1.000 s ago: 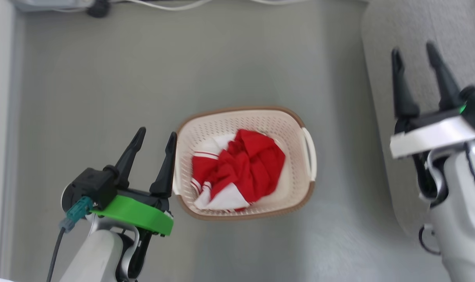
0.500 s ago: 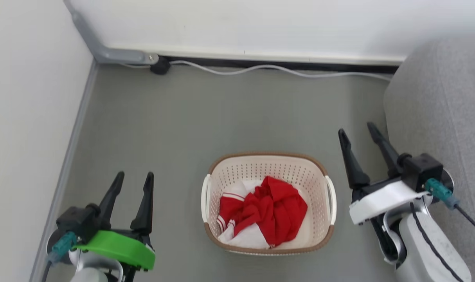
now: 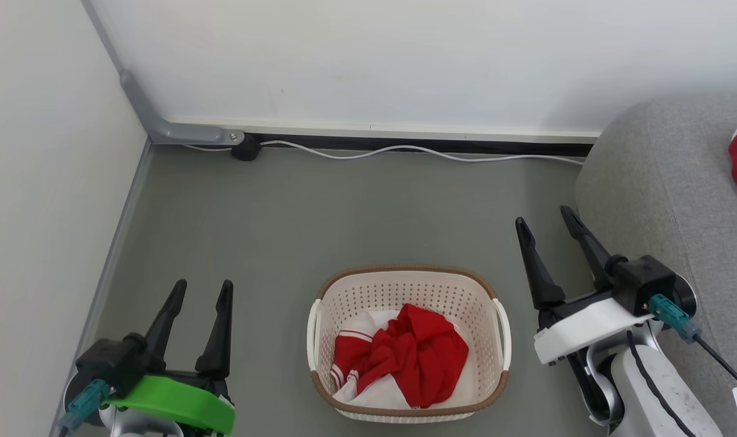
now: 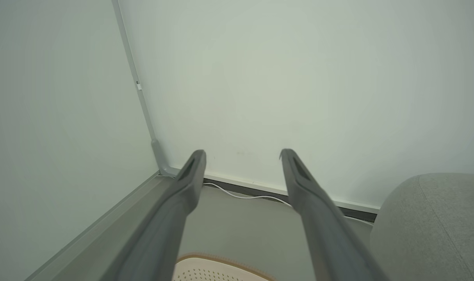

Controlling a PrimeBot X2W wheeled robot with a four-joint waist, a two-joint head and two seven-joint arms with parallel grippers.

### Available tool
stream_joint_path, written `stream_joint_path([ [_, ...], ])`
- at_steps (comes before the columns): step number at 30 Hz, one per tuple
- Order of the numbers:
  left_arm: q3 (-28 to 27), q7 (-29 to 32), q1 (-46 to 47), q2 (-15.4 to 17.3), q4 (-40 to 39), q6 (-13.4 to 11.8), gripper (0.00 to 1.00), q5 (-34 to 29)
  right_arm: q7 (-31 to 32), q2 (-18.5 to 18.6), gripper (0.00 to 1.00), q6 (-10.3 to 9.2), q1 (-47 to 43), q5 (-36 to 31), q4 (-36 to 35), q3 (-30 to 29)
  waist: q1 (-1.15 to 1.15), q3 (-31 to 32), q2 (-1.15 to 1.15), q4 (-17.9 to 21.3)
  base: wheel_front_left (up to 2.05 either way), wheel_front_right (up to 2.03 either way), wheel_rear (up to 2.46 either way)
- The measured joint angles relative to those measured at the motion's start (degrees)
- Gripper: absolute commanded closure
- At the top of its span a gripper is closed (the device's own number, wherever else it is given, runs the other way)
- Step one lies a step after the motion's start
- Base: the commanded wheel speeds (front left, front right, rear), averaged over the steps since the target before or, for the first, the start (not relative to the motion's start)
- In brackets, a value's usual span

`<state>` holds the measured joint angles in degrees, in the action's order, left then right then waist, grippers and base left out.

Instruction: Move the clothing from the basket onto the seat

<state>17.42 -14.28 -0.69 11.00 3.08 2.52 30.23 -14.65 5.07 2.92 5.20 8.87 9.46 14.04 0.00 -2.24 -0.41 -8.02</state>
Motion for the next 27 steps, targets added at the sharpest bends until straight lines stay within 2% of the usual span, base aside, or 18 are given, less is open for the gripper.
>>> stream_joint_path([
  [7, -0.33, 0.00, -0.54, 0.00, -1.88, 0.48, 0.00, -0.04, 0.00, 0.00, 0.00, -0.59, -0.06, -0.75, -2.11, -0.05, 0.00, -1.43, 0.00, 1.00, 0.00, 0.00, 0.00],
  [14, -0.05, 0.00, -0.49, 0.38, -4.11, 1.02, 0.00, -0.35, 0.00, 0.03, 0.00, -2.03, 0.15, -1.88, -5.32, -0.94, 0.00, -4.62, 0.00, 1.81, 0.00, 0.00, 0.00],
  [19, 1.38, 0.00, 0.17, 0.41, -4.80, 1.56, 0.00, -0.60, 0.00, 0.09, 0.00, -3.02, 1.60, -2.15, -7.98, -2.15, 0.00, -7.98, 0.00, 2.39, 0.00, 0.00, 0.00],
  [27, 5.31, 2.11, 4.93, 0.23, -4.48, 2.53, 0.00, -2.63, -0.01, 0.34, 0.00, -3.54, 5.83, -3.00, -12.21, -3.15, 0.00, -14.03, 0.00, 3.44, 0.00, 0.00, 0.00],
])
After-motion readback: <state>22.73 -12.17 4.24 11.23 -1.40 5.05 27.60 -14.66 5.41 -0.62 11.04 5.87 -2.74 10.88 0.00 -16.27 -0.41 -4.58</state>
